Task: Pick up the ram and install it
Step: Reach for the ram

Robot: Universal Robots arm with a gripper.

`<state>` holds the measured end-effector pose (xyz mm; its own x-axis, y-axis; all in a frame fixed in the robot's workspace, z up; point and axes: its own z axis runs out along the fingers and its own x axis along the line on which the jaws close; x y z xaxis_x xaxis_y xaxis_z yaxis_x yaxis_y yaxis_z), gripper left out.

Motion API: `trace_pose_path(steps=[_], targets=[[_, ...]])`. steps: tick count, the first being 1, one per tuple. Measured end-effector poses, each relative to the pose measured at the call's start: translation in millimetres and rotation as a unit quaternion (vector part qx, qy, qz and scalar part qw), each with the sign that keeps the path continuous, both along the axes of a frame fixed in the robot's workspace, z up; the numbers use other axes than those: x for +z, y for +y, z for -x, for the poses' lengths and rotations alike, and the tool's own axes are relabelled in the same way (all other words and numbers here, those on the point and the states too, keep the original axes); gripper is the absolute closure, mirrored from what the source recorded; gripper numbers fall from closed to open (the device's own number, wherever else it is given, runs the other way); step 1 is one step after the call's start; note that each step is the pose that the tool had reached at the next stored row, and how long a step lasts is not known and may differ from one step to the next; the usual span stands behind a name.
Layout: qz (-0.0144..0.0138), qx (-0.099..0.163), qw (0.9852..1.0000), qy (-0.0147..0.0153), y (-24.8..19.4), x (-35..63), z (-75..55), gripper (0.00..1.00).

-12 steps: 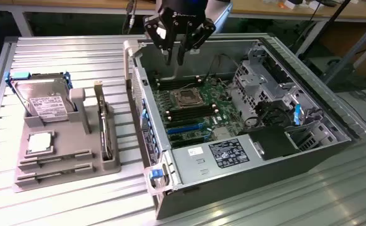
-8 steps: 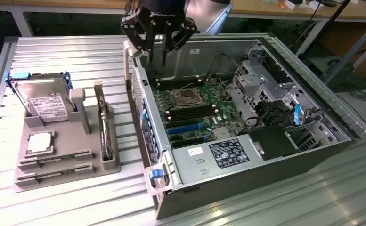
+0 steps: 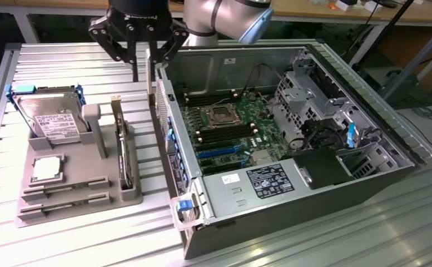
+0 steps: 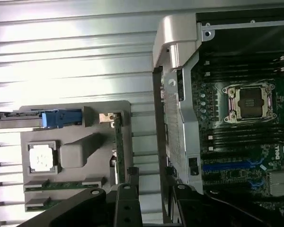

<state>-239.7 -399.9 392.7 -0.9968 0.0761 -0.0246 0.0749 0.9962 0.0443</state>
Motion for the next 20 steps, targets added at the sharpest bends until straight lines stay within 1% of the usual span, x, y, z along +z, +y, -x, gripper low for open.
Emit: trace_pose_path(steps=[2,4,5,7,8,9,11,12,14,15,16,18,19,20], targets=[[0.0000,0.000,1.0000,-0.0001,-0.6,-0.8,22.9,0.67],[-0.0001,0.000,1.0000,-0.0001,-1.8,-1.1,32.5,0.67],[0.0000,0.000,1.0000,0.0000,-4.1,-1.1,40.2,0.67],[-0.0001,0.000,1.0000,-0.0001,-7.7,-1.4,47.1,0.67],[0.0000,0.000,1.0000,0.0000,-12.7,-1.4,52.4,0.67],[-0.0001,0.000,1.0000,-0.0001,-15.9,-1.5,55.3,0.67],[-0.0001,0.000,1.0000,-0.0001,-24.9,-1.6,64.5,0.67],[0.0000,0.000,1.0000,0.0000,-28.0,-1.6,70.1,0.67],[0.0000,0.000,1.0000,0.0000,-34.5,-1.7,83.3,0.67],[-0.0001,0.000,1.0000,-0.0001,-38.7,-2.0,92.2,0.67],[0.0000,0.000,1.0000,0.0000,-41.1,-1.9,98.0,0.67],[0.0000,0.000,1.0000,0.0000,-44.1,-2.2,111.5,0.67],[0.0000,0.000,1.0000,0.0000,-44.8,-2.3,121.1,0.67],[-0.0001,0.000,1.0000,0.0000,-44.8,-2.4,122.7,0.67]])
